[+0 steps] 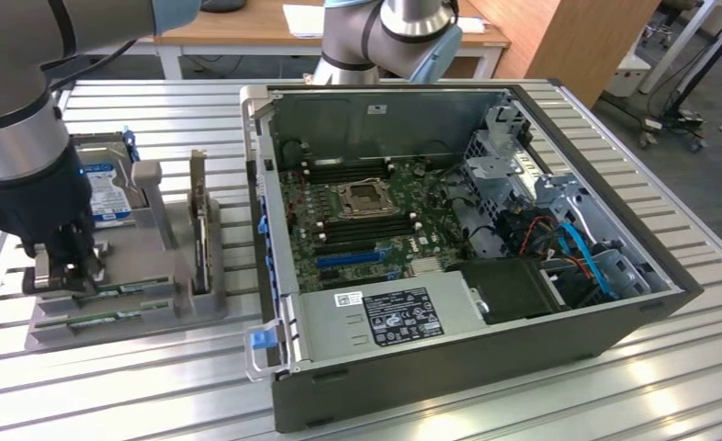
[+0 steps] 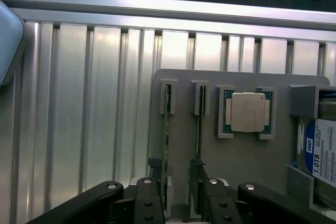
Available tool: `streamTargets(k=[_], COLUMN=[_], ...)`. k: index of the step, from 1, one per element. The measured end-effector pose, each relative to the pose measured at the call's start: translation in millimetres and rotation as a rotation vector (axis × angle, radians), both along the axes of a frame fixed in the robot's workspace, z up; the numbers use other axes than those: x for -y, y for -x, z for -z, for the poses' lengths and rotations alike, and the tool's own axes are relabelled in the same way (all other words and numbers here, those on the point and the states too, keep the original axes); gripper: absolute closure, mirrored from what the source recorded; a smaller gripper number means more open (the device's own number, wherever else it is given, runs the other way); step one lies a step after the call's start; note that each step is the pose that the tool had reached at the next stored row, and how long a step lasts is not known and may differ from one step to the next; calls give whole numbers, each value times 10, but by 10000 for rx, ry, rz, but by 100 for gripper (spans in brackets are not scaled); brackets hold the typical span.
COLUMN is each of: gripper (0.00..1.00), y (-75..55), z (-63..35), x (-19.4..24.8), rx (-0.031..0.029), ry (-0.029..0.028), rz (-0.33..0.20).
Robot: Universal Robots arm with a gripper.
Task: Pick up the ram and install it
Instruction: 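Pick up the ram and move it above insertion slot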
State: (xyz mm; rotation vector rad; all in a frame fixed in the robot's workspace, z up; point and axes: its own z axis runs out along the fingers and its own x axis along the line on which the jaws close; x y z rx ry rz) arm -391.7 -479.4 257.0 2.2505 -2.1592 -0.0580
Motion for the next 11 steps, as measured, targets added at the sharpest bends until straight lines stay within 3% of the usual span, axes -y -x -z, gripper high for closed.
streamTargets(k=[11], gripper=[64], y=[-1], z=[50], x=[7], rx=[3], ry=[-3], rz=[0])
